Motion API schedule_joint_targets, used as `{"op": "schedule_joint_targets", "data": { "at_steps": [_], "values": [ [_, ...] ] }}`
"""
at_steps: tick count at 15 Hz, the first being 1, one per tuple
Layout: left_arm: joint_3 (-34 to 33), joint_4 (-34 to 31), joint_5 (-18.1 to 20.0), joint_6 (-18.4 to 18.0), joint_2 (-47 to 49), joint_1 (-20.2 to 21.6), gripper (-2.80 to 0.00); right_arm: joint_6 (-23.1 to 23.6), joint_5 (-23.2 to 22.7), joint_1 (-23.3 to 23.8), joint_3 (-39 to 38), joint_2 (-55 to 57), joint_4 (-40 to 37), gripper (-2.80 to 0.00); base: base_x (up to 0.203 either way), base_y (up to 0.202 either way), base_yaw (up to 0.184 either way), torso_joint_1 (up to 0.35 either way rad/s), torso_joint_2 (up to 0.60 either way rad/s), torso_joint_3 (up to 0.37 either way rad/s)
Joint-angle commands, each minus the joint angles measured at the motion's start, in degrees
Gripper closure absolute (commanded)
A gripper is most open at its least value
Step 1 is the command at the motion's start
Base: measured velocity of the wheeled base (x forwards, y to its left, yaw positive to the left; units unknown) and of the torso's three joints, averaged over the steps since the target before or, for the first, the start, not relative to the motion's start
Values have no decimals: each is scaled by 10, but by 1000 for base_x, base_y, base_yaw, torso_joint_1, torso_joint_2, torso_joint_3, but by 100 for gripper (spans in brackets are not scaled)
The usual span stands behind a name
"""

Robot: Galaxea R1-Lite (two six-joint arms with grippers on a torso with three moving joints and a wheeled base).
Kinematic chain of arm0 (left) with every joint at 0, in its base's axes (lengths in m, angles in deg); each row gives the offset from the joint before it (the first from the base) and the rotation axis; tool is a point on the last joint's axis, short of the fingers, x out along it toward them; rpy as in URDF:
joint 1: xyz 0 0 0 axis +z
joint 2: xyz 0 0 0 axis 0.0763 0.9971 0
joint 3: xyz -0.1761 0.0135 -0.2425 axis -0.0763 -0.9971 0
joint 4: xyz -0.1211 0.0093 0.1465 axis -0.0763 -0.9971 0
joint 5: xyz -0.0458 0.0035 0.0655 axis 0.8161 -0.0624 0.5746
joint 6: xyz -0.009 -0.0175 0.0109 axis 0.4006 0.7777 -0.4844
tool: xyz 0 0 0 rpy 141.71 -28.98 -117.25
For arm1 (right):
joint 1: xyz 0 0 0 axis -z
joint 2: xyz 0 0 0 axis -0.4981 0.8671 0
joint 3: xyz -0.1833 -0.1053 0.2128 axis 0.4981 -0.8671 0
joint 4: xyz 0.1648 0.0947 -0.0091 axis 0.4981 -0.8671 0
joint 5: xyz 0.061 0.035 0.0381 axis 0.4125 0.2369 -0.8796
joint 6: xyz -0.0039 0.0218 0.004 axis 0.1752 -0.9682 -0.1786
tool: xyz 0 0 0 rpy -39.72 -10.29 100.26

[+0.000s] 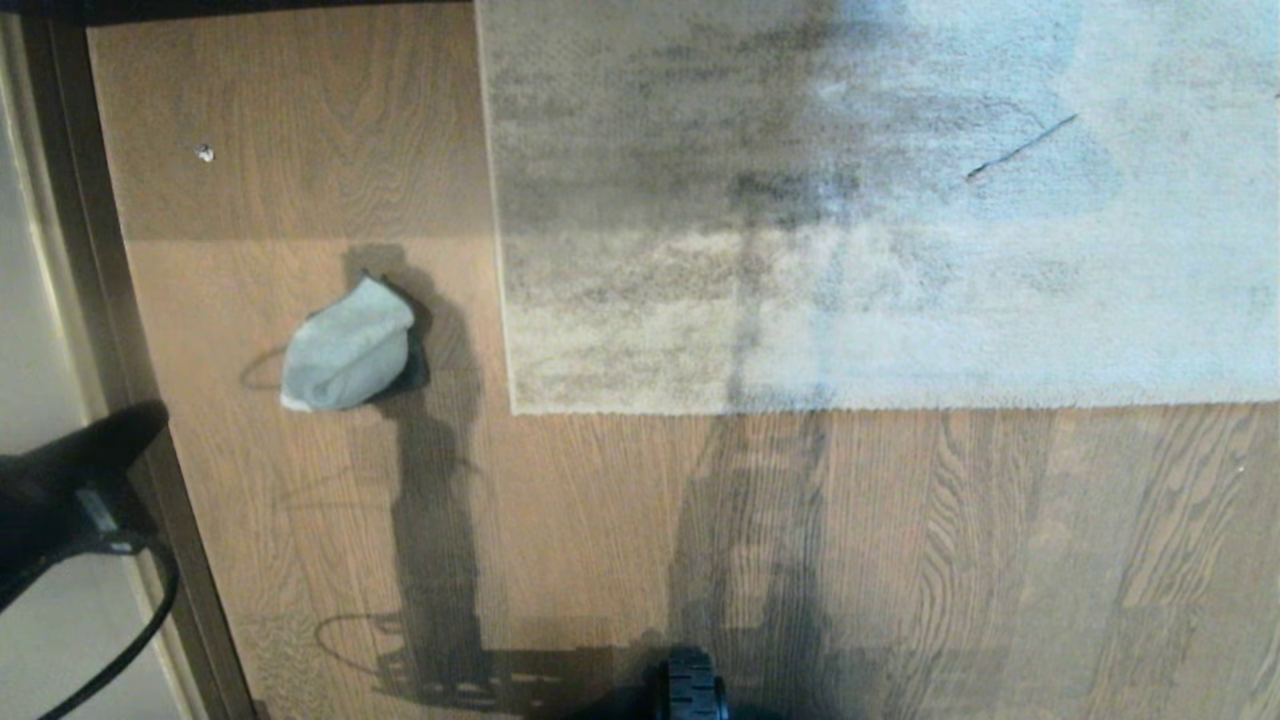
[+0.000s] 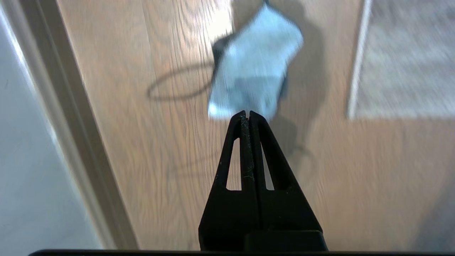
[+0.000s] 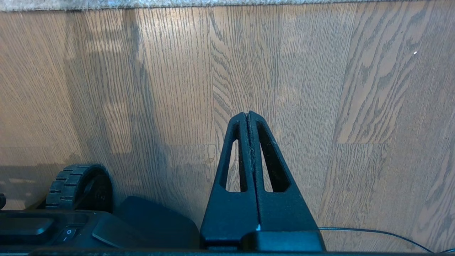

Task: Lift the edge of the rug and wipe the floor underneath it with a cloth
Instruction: Pick up the rag

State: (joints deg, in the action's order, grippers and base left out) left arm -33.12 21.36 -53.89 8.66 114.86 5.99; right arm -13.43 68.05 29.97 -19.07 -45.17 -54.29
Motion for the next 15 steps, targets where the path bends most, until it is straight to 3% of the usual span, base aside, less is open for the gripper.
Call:
{"op": "schedule_joint_targets", "data": {
  "at_steps": [1, 2, 6, 15],
  "values": [
    [4, 83, 0, 2, 112, 6, 0, 0, 0, 0, 0, 0, 0, 0, 0, 0, 0, 0, 0, 0],
    [4, 108, 0, 3, 137, 7, -280, 0, 0, 0, 0, 0, 0, 0, 0, 0, 0, 0, 0, 0],
    [9, 209, 2, 6, 211, 6, -280, 0, 0, 0, 0, 0, 0, 0, 0, 0, 0, 0, 0, 0],
    [15, 211, 4, -16, 235, -5, -280, 0, 0, 0, 0, 0, 0, 0, 0, 0, 0, 0, 0, 0]
  ]
}}
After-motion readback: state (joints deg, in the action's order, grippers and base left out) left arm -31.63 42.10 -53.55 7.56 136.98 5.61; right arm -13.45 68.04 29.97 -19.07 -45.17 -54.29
